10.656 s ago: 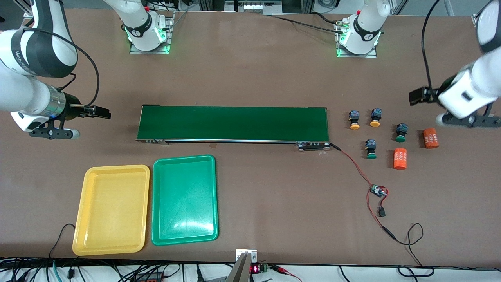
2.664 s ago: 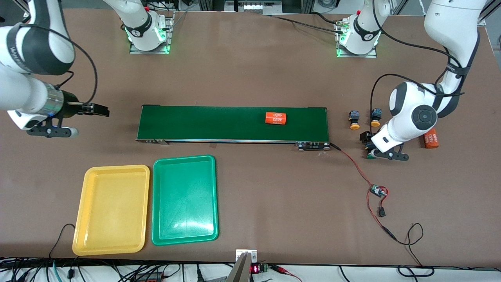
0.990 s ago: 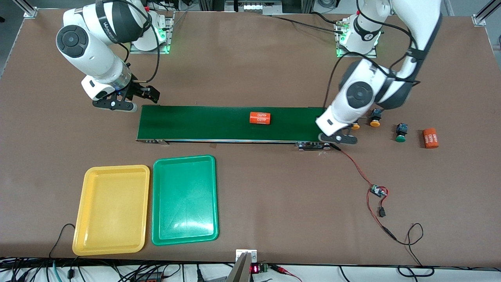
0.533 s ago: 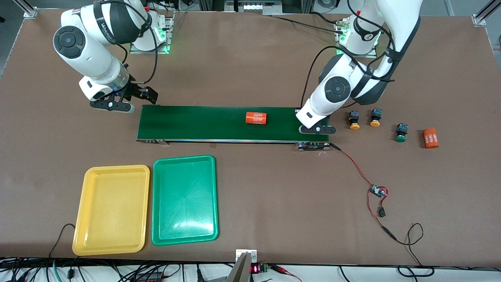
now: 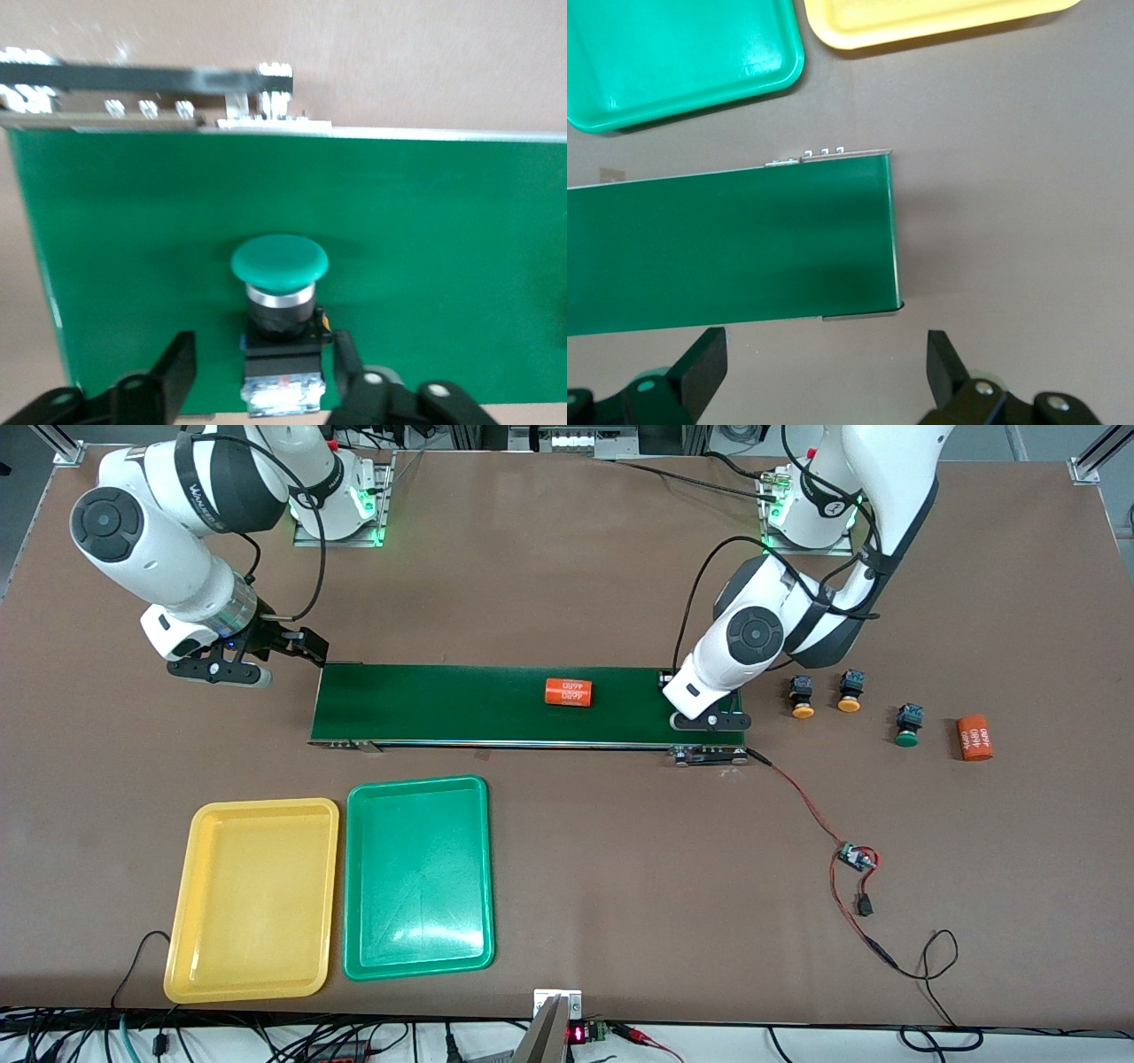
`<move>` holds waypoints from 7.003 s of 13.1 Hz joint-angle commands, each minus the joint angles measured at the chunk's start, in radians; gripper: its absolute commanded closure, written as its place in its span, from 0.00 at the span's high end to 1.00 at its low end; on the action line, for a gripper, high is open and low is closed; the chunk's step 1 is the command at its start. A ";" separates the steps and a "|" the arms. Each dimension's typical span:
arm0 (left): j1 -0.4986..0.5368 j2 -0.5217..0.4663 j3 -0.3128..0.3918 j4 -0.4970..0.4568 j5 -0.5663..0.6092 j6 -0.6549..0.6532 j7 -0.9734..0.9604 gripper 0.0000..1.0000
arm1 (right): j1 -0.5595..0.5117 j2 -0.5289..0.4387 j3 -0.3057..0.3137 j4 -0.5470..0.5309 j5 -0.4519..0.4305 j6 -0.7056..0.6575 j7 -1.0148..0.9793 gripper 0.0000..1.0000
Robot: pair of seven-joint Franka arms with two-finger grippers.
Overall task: Sort buttons by color to trays
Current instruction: 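Place the green button on the belt while the right gripper approaches, then grasp the second green-capped button with the left gripper, then set the second green button on the belt and open the left gripper, then grasp the second orange battery with the left gripper while the right gripper reaches the belt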
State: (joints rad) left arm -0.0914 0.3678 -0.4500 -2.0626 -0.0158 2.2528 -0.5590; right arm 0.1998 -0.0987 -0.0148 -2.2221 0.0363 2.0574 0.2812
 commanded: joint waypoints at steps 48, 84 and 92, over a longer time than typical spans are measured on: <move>0.041 -0.090 0.248 0.068 -0.012 -0.282 0.492 0.17 | -0.112 0.022 0.054 0.113 0.008 -0.106 -0.099 1.00; 0.131 0.082 0.708 0.124 0.243 -0.032 0.874 1.00 | 0.138 0.336 0.351 0.142 -0.093 0.239 0.455 1.00; 0.214 0.120 0.722 -0.065 0.234 0.290 0.958 1.00 | 0.164 0.375 0.349 0.182 -0.085 0.244 0.458 1.00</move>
State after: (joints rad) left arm 0.1139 0.4960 0.2713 -2.0787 0.2044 2.4895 0.3793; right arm 0.3480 0.2477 0.3320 -2.0742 -0.0439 2.3001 0.7178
